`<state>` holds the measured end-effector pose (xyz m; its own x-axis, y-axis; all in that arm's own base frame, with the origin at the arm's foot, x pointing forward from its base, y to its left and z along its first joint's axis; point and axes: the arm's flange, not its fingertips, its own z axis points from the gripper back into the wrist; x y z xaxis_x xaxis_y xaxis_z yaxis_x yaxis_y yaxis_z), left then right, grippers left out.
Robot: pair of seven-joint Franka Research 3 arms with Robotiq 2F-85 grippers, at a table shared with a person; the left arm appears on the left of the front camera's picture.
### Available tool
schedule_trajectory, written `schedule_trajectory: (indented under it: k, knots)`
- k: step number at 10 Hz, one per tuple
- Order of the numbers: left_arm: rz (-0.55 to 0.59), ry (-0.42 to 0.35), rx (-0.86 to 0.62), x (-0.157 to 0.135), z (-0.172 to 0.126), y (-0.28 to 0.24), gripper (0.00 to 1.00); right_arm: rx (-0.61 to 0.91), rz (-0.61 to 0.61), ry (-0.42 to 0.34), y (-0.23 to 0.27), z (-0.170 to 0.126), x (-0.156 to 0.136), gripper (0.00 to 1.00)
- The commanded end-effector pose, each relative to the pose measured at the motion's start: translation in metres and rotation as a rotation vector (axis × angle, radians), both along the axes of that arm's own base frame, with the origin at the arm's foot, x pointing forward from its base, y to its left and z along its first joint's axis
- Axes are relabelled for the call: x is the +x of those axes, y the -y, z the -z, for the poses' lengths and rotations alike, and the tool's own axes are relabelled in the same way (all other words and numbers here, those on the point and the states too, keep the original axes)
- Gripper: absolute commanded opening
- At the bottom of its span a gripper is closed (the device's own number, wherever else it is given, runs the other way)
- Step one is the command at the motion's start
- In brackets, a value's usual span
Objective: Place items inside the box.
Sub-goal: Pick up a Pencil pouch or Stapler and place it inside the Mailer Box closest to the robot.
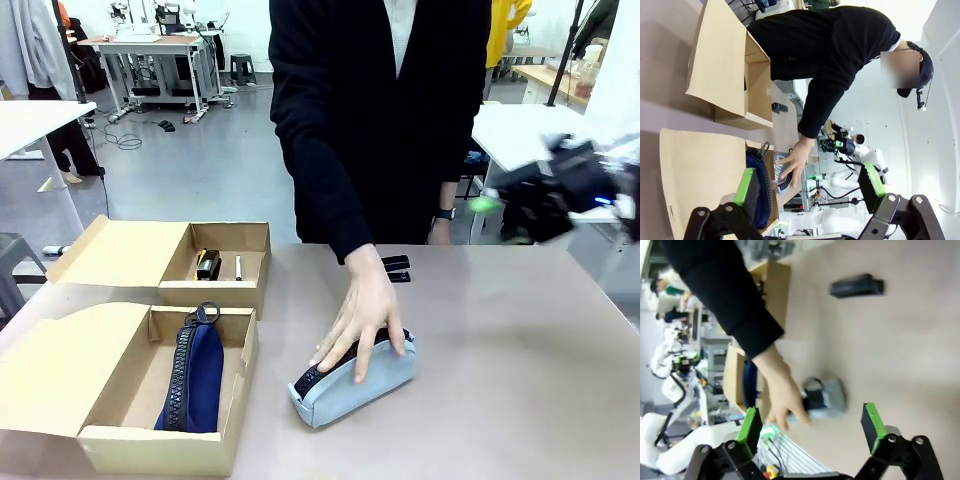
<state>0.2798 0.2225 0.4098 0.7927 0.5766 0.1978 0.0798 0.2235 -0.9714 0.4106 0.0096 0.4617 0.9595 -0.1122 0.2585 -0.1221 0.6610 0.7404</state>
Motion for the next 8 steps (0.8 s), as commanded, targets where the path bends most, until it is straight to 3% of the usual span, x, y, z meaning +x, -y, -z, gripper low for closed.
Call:
schedule_trajectory:
  k: [1, 2, 3, 4, 8]
  knots:
    - [0.004, 0.021, -0.002, -0.002, 0.001, 0.002, 1.0, 0.008, 0.067, 0.069, 0.102, 0.001, -0.114, 1.0]
    - [0.004, 0.021, -0.002, -0.002, 0.001, 0.002, 1.0, 0.019, 0.095, 0.078, 0.119, 0.01, -0.151, 1.0]
    - [0.004, 0.021, -0.002, -0.002, 0.001, 0.002, 1.0, 0.019, 0.153, 0.121, 0.121, 0.017, -0.167, 1.0]
    - [0.004, 0.021, -0.002, -0.002, 0.001, 0.002, 1.0, 0.018, 0.08, 0.044, 0.103, 0.002, -0.088, 1.0]
    - [0.004, 0.021, -0.002, -0.002, 0.001, 0.002, 1.0, 0.018, 0.08, 0.044, 0.103, 0.002, -0.088, 1.0]
